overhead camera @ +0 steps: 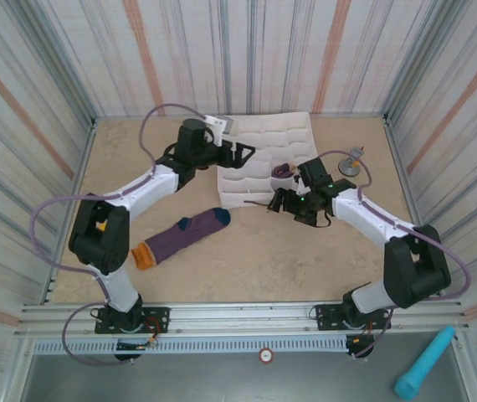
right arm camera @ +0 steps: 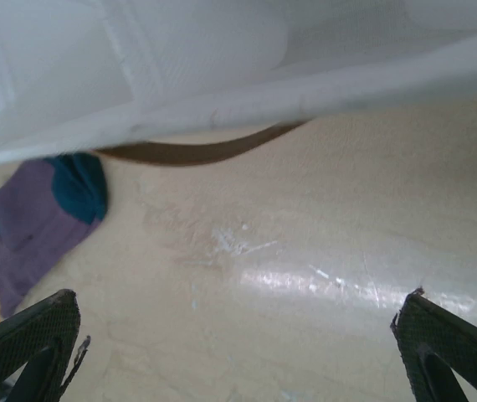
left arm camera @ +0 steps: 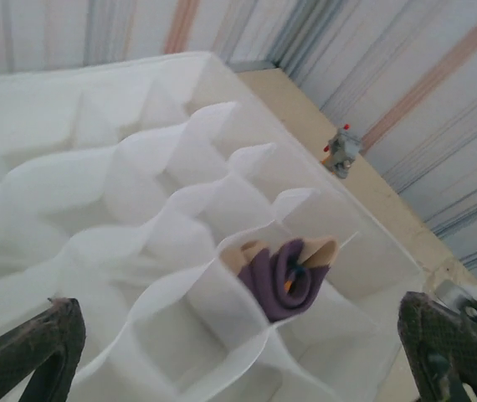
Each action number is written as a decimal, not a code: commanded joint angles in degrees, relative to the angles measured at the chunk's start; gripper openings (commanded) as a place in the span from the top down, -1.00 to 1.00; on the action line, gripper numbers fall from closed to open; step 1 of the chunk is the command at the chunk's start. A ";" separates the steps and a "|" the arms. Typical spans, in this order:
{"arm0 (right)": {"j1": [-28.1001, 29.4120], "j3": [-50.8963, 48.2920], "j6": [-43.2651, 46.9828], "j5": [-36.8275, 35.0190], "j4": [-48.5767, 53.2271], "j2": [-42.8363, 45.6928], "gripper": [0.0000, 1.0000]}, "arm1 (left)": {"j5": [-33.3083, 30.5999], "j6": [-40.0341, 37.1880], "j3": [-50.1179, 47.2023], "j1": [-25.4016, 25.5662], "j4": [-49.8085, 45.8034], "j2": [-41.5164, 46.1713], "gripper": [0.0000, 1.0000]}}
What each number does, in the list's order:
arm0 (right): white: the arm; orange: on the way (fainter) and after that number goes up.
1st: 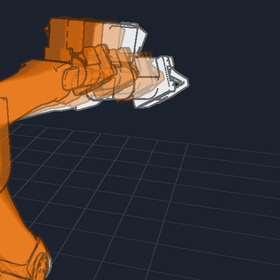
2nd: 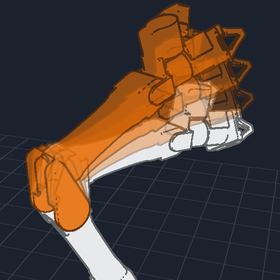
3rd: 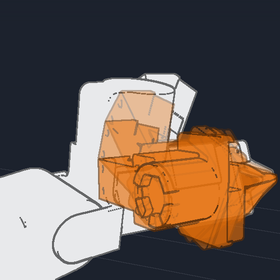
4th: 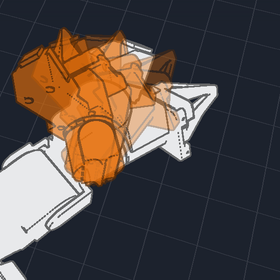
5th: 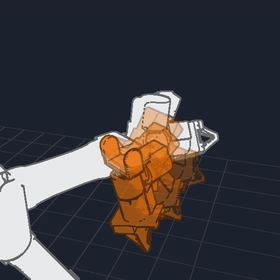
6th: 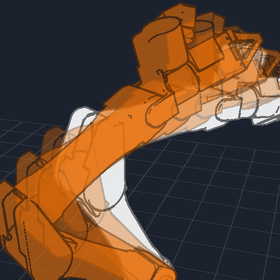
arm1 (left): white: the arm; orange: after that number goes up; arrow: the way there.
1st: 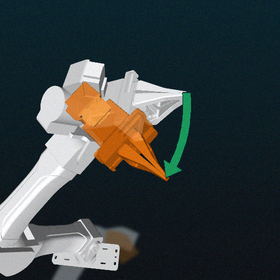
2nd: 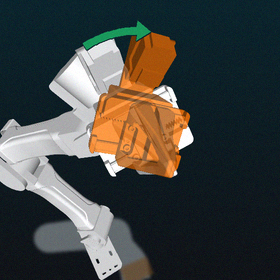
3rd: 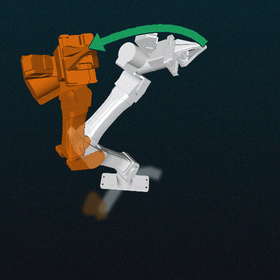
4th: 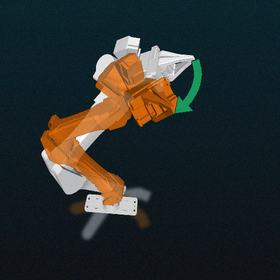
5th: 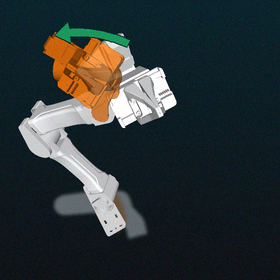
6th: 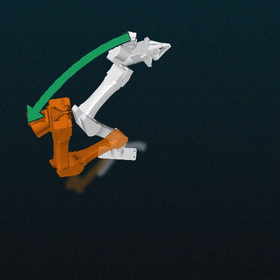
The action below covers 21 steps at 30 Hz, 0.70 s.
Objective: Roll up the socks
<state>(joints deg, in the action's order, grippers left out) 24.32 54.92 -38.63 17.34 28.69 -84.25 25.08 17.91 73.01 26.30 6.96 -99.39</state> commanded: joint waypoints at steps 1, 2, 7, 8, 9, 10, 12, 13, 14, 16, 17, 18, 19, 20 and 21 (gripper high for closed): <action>1.55 3.86 -2.51 -2.72 -3.36 -4.68 -1.00 | 1.45 3.20 -4.61 -1.21 -5.48 6.94 -0.97; 1.91 4.68 -2.60 -2.97 -3.91 -6.24 -1.00 | -0.07 1.70 -5.56 -1.34 -7.10 8.74 -0.97; 2.58 9.06 -3.18 -2.98 -5.90 -12.69 -1.00 | -3.61 -1.55 -8.40 -1.87 -15.74 14.17 -0.97; 2.50 9.90 -3.20 -2.79 -6.08 -13.71 -1.00 | -4.25 -1.57 -9.37 -1.87 -16.60 15.22 -0.97; 2.49 10.84 -3.17 -2.75 -6.18 -14.90 -1.00 | -5.39 -1.19 -10.53 -1.87 -17.59 16.26 -0.97; 2.45 11.84 -3.13 -2.67 -6.26 -16.01 -1.00 | -6.70 -0.60 -11.49 -1.87 -19.17 17.45 -0.97; 2.09 14.23 -2.40 -2.78 -6.12 -18.30 -1.00 | -7.45 -0.04 -12.89 -1.87 -22.55 19.51 -0.97; 1.74 15.63 -2.27 -2.83 -5.85 -19.54 -1.00 | -7.51 0.59 -14.22 -1.87 -23.28 20.73 -0.97; 1.31 16.89 -2.19 -2.50 -5.83 -20.57 -1.00 | -7.72 1.00 -15.51 -1.87 -23.75 21.81 -0.97; 0.27 19.63 -1.76 -1.53 -5.60 -23.00 -1.00 | -8.36 2.08 -18.26 -1.87 -24.50 23.86 -0.97; -0.28 21.19 -1.41 -1.19 -5.34 -24.38 -1.00 | -8.45 2.36 -19.65 -1.92 -25.03 24.88 -0.97; -0.85 22.77 -0.94 -0.87 -4.87 -25.79 -1.00 | -8.89 2.76 -20.90 -1.87 -25.32 25.69 -0.97; -1.39 24.38 -0.67 -0.43 -4.34 -27.12 -0.99 | -9.59 3.38 -22.12 -1.87 -25.75 26.44 -0.97; -1.92 25.52 -0.44 -0.10 -3.94 -28.23 -0.99 | -9.78 3.98 -23.03 -1.87 -25.99 26.90 -0.97; -2.44 26.53 -0.18 0.39 -3.64 -29.18 -0.98 | -9.66 4.19 -24.01 -1.88 -26.02 27.35 -0.97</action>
<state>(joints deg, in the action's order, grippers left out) 23.46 78.30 -40.01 16.75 23.14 -110.63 17.23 20.03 51.11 24.23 -16.12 -74.30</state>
